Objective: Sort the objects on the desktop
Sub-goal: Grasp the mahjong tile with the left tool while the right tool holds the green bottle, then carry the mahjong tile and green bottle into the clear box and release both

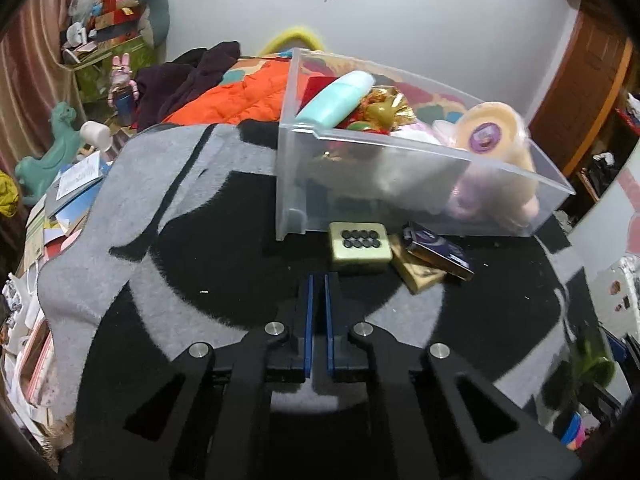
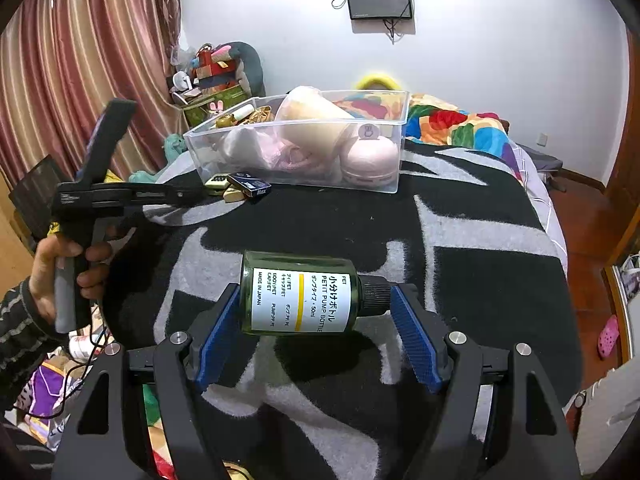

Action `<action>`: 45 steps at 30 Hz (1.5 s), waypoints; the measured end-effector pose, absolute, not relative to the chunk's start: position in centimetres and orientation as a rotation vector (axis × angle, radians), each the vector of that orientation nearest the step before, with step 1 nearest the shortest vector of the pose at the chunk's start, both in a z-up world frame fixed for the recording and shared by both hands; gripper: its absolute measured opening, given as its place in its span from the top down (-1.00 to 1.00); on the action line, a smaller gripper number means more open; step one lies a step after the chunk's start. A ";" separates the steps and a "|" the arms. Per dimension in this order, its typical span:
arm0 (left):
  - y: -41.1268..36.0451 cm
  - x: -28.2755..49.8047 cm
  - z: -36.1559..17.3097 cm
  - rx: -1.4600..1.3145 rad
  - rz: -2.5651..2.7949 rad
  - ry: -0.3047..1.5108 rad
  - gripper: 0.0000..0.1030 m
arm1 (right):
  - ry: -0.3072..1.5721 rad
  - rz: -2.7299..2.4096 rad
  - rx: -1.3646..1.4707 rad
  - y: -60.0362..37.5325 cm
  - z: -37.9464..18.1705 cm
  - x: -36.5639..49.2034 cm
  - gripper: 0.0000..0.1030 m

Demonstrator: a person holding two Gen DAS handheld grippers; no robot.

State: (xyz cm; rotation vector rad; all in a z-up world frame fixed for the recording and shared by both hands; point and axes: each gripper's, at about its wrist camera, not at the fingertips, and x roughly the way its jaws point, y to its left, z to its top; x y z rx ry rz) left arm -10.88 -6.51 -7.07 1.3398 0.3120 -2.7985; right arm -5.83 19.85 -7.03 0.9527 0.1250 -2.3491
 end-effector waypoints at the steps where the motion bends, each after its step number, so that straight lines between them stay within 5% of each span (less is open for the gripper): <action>1: -6.3 -10.9 -6.9 1.346 -2.799 0.300 0.90 | 0.126 -2.352 0.955 19.8 -7.0 -6.0 -0.39; 3: -5.9 -11.0 -6.8 1.353 -2.805 0.270 0.80 | 0.121 -2.356 0.957 19.7 -7.0 -6.2 -0.39; 5: -5.2 -11.4 -6.8 1.361 -2.805 0.221 0.39 | 0.115 -2.361 0.956 19.5 -6.8 -6.5 -0.39; 8: -4.1 -12.1 -6.7 1.357 -2.796 0.143 0.09 | 0.112 -2.363 0.943 19.4 -6.5 -6.6 -0.39; 16: -3.1 -13.8 -7.0 1.332 -2.765 0.039 0.10 | 0.116 -2.357 0.941 19.2 -6.5 -6.8 -0.39; 18: -3.6 -14.1 -7.5 1.354 -2.759 0.092 0.35 | 0.107 -2.363 0.943 19.2 -6.4 -7.1 -0.39; 45: -2.8 -10.1 0.1 0.916 -3.063 0.086 0.35 | 0.124 -2.556 0.752 14.6 -1.4 -13.1 -0.39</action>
